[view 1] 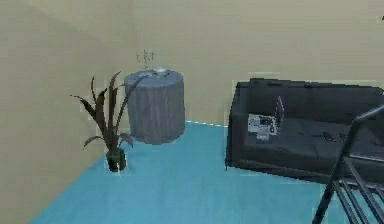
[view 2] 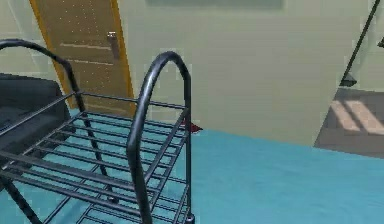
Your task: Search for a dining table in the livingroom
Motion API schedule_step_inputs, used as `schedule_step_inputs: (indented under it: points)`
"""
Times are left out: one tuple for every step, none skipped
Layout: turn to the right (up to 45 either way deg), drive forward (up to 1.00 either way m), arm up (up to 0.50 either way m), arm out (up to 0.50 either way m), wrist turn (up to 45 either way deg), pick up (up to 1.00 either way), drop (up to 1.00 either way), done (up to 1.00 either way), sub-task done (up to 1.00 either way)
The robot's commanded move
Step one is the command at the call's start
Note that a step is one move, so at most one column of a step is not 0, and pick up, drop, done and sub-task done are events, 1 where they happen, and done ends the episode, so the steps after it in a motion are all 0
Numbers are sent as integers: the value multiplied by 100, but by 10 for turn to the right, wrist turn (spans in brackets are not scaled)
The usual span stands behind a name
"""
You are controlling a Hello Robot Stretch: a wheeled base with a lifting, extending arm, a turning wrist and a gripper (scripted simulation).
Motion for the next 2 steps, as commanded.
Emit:
schedule_step_inputs:
  points:
    - [0, 100, 0, 0, 0, 0, 0, 0, 0]
    - [0, 45, 0, 0, 0, 0, 0, 0, 0]
